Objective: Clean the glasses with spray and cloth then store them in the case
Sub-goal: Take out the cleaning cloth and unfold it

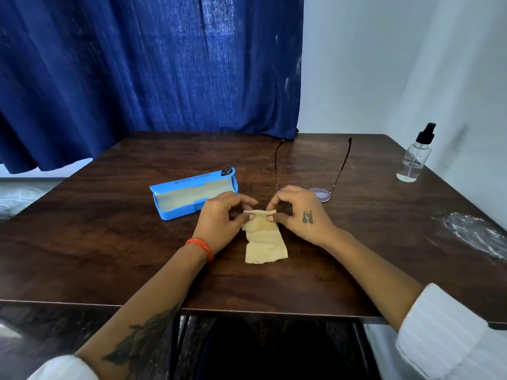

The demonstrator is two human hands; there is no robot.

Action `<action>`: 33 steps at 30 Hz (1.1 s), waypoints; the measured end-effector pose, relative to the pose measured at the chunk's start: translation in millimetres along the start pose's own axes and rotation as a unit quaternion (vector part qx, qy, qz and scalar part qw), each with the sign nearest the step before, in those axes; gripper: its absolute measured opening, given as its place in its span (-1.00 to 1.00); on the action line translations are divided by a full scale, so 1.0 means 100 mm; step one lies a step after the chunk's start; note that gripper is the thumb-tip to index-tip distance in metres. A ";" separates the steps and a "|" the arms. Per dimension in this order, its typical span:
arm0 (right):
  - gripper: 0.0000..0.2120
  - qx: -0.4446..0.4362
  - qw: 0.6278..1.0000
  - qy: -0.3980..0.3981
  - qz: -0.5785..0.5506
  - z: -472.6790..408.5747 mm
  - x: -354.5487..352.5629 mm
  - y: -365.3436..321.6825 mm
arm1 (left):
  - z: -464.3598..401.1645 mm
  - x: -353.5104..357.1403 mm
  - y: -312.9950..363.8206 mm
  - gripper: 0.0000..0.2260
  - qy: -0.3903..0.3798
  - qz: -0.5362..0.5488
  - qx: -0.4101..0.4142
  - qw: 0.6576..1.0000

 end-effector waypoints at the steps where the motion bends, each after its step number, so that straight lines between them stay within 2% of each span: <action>1: -0.87 -0.019 1.000 0.015 0.009 0.00 -0.01 -0.01 | 0.00 0.01 0.01 -0.70 0.024 -0.010 0.030 0.999; 3: -0.85 -0.048 0.998 0.025 0.016 0.03 -0.04 0.00 | 0.03 0.03 0.02 -0.59 0.032 -0.024 0.078 0.996; 5: -0.80 -0.057 0.998 0.017 0.024 0.09 -0.07 0.01 | 0.06 0.04 0.04 -0.46 -0.002 -0.038 0.102 0.994; 7: -0.76 -0.072 0.997 -0.006 0.041 0.14 -0.08 0.00 | 0.09 0.04 0.06 -0.41 -0.050 -0.042 0.100 0.993; 10: -0.76 -0.060 0.996 -0.041 0.049 0.19 -0.10 -0.06 | 0.12 0.00 0.10 -0.54 -0.105 -0.001 0.072 0.992; 12: -0.79 -0.030 0.999 -0.035 0.022 0.19 -0.10 -0.07 | 0.10 0.00 0.11 -0.67 -0.101 0.024 0.056 0.993; 14: -0.89 -0.004 1.000 -0.011 -0.006 0.18 -0.09 -0.07 | 0.09 0.01 0.08 -0.77 -0.072 -0.004 0.047 0.996; 15: -0.88 0.011 1.000 -0.015 0.005 0.17 -0.07 -0.06 | 0.08 0.02 0.05 -0.79 -0.059 -0.038 0.046 0.996; 16: -0.78 0.032 0.998 -0.036 0.038 0.16 -0.06 -0.03 | 0.08 0.04 0.01 -0.74 -0.060 -0.076 0.042 0.994; 18: -0.63 0.060 0.989 -0.092 0.098 0.15 -0.04 0.03 | 0.07 0.06 -0.08 -0.59 -0.099 -0.140 0.024 0.985; 20: -0.69 0.046 0.989 -0.109 0.087 0.15 -0.03 0.04 | 0.06 0.06 -0.10 -0.61 -0.129 -0.133 0.011 0.983; 22: -0.80 0.022 0.992 -0.113 0.049 0.15 -0.06 0.02 | 0.05 0.06 -0.06 -0.78 -0.133 -0.069 0.004 0.989; 24: -0.87 0.008 0.994 -0.108 0.017 0.16 -0.09 -0.03 | 0.04 0.06 0.02 -0.86 -0.133 -0.010 -0.016 0.991; 28: -0.85 -0.017 0.998 -0.042 0.032 0.12 -0.16 -0.02 | -0.01 0.11 0.12 -0.85 -0.081 0.043 -0.024 0.996; 33: -0.74 -0.083 0.994 -0.011 0.069 0.13 -0.20 0.04 | -0.04 0.18 0.12 -0.81 -0.071 -0.008 0.055 0.996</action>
Point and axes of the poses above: each hand's wrist, its own z-axis away from the middle knuckle, its own x-axis out of the palm, y = z × x, the point moved 1 cm from there along -z, towards the middle knuckle, and after that the axes turned 4 degrees about -z, right-handed, at the moved point
